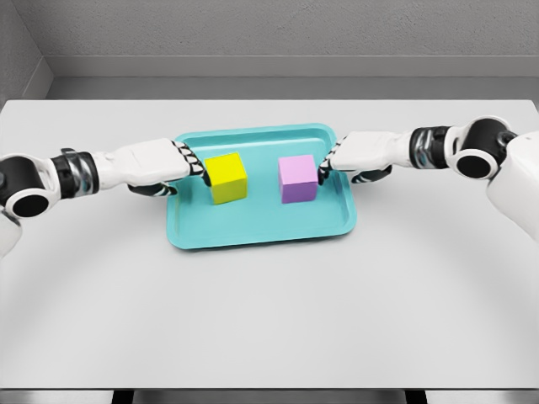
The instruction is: Push two cubes
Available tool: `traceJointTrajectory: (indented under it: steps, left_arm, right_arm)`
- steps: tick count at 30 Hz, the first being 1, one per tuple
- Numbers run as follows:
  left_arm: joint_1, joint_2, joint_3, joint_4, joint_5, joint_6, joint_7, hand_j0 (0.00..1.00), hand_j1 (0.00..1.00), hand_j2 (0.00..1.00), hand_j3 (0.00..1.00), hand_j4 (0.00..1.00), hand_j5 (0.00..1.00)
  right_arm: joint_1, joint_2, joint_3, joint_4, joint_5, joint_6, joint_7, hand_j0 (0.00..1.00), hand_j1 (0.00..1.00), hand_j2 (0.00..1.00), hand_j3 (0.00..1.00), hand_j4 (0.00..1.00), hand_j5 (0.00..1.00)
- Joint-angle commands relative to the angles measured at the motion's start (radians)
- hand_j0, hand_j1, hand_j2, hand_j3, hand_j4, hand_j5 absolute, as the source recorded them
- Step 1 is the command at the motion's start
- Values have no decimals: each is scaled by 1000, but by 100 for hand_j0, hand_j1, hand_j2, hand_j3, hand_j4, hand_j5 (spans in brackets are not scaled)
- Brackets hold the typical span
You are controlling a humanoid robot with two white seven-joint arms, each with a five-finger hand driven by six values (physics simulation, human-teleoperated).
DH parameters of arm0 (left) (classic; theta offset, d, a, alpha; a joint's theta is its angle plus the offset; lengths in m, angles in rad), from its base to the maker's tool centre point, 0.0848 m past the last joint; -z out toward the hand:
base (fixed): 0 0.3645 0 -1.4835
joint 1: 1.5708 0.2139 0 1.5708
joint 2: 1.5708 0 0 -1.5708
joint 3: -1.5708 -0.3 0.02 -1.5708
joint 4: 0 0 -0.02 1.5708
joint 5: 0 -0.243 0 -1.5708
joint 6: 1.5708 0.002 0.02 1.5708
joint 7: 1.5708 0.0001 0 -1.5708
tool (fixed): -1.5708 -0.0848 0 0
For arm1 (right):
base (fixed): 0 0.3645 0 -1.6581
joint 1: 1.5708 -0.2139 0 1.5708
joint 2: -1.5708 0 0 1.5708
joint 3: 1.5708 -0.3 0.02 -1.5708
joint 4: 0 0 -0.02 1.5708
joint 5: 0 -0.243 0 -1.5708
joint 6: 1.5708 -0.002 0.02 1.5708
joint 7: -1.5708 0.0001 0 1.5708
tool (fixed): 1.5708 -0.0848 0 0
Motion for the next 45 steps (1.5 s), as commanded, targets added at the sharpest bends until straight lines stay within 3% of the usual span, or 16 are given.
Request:
traceJointTrajectory:
  steps: [1, 16, 26, 45]
  left_arm:
    - [0, -6, 1, 1, 2, 2, -3, 72, 72, 72, 72, 72, 72]
    - [-15, -1, 5, 114, 2, 2, -3, 73, 73, 73, 73, 73, 73]
    - [-52, -24, 8, 124, 2, 2, -9, 73, 73, 73, 73, 73, 73]
    - [-57, -64, 8, 114, -14, 2, -24, 73, 73, 73, 73, 73, 73]
  right_arm:
    - [0, 9, 0, 2, 1, 2, 0, 68, 68, 68, 68, 68, 68]
    - [-6, 49, 0, -1, 1, 2, 0, 68, 68, 68, 68, 68, 68]
    - [-2, 63, 4, -13, 1, 2, 0, 68, 68, 68, 68, 68, 68]
    - [-8, 95, 4, 2, 18, 2, 0, 68, 68, 68, 68, 68, 68]
